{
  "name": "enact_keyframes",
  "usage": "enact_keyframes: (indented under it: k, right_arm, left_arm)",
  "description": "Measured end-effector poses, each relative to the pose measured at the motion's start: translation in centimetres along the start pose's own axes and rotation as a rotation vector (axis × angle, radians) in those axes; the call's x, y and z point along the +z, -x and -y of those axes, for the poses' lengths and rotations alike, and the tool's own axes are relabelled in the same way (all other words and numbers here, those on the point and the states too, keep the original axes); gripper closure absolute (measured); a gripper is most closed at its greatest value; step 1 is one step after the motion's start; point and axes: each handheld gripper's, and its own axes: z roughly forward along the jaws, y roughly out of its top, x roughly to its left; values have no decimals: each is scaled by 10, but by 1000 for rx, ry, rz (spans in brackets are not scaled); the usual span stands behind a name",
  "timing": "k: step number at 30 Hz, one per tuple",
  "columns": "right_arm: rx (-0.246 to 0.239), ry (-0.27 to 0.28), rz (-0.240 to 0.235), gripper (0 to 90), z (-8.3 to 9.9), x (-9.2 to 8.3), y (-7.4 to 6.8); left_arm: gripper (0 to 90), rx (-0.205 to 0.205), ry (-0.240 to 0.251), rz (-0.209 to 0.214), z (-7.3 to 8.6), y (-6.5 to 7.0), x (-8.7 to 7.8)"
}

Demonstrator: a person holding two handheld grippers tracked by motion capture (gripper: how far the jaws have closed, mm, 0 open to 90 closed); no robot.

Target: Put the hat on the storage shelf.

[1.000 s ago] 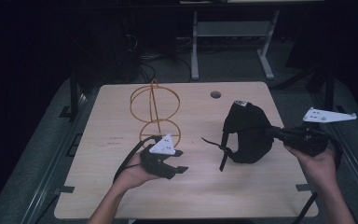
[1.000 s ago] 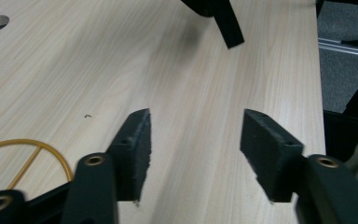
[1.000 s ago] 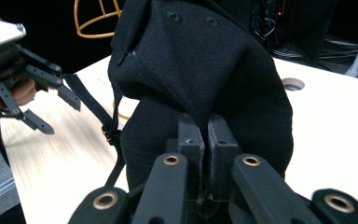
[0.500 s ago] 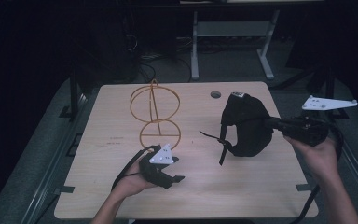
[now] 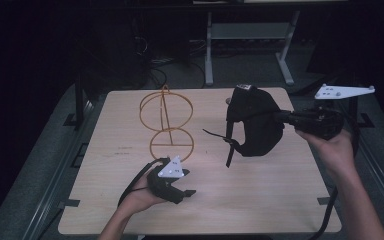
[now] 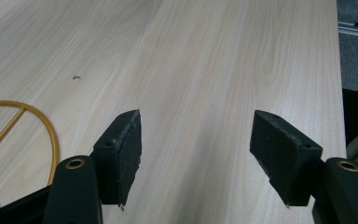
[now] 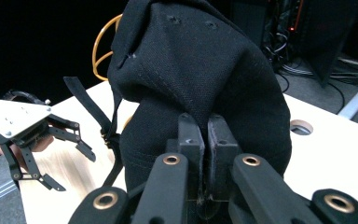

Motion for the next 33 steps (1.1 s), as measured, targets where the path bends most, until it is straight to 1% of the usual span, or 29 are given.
enact_keyframes:
  k: [2, 3, 5, 6, 8, 12, 15, 16, 18, 19, 24, 28, 29, 33]
  right_arm:
    - [-5, -5, -9, 866, -6, 4, 0]
    - [-8, -9, -12, 866, -9, 7, 0]
    - [-12, -13, -18, 866, -15, 10, 0]
    - [-13, -15, -24, 866, -18, 12, -1]
    - [-22, -20, -32, 866, -24, 15, -1]
    - [-32, -21, -48, 866, -37, 22, -2]
    - [-38, -22, -57, 866, -45, 26, -4]
    - [-40, -23, -62, 866, -48, 27, -4]
    - [-45, -22, -72, 866, -55, 31, -6]
    - [-49, -22, -77, 866, -58, 33, -8]
    - [-73, -22, -102, 866, -77, 43, -16]
    - [-88, -26, -114, 866, -88, 51, -21]
    - [-89, -27, -116, 866, -91, 54, -23]
    - [-97, -28, -135, 866, -103, 65, -28]
  left_arm:
    - [339, 8, -2, -6, 0, -1, -2]
    - [339, -3, 7, -8, 0, -1, -2]
    - [339, 3, 0, -12, 0, -3, -3]
    - [338, -4, 4, -12, 1, -3, -3]
    - [335, -11, 8, -12, 1, -3, -3]
    - [334, -11, 7, -8, 1, -3, -3]
    - [333, -2, -5, -5, 1, -4, -2]
    - [329, -7, -3, -7, 1, -3, -1]
    - [312, -3, -12, -11, 2, -5, -2]
    - [308, -12, -6, -11, 2, -5, -2]
    - [308, -11, 1, -10, 2, -5, -4]
    - [306, -4, -8, -4, 3, -5, -3]
    - [307, 6, -19, 0, 4, -5, -3]
    - [306, -6, -3, 2, 5, -6, -5]
